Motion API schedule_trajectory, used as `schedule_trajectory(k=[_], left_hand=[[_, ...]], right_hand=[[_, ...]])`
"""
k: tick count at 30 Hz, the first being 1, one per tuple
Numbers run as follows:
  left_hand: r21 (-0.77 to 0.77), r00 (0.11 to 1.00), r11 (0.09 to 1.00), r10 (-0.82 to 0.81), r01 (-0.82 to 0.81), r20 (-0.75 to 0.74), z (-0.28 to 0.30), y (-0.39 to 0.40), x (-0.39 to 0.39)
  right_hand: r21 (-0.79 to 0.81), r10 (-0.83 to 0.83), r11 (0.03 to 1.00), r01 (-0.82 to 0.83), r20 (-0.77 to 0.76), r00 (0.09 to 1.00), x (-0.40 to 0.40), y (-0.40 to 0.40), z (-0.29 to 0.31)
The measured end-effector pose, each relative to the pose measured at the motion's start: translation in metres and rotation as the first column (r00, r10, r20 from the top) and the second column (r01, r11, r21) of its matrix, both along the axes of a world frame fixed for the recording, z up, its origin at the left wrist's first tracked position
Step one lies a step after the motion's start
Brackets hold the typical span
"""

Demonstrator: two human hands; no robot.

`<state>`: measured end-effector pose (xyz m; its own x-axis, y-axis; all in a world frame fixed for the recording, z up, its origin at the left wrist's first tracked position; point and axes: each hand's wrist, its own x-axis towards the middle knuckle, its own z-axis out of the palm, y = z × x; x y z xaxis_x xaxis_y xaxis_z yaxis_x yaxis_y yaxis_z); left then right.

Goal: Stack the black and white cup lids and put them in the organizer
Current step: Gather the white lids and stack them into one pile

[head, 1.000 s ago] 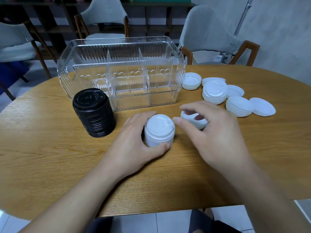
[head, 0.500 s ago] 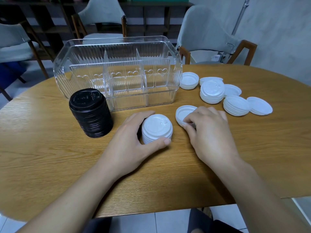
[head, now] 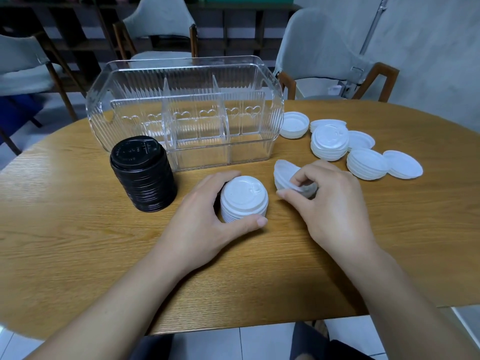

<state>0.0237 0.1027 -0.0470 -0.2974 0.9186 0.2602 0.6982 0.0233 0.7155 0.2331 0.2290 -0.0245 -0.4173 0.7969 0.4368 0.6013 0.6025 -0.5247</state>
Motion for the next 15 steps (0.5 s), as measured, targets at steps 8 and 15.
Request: schedule_trajectory(k=[8, 15], left_hand=[[0.169, 1.0, 0.986, -0.004, 0.004, 0.003, 0.009, -0.006, 0.007], [0.276, 0.999, 0.96, -0.049, 0.043, 0.015, 0.006, -0.007, 0.008]], right_hand=[[-0.451, -0.053, 0.842, -0.297, -0.617, 0.785, -0.006, -0.015, 0.025], [-0.551, -0.078, 0.654, -0.518, -0.731, 0.678, -0.021, -0.034, 0.027]])
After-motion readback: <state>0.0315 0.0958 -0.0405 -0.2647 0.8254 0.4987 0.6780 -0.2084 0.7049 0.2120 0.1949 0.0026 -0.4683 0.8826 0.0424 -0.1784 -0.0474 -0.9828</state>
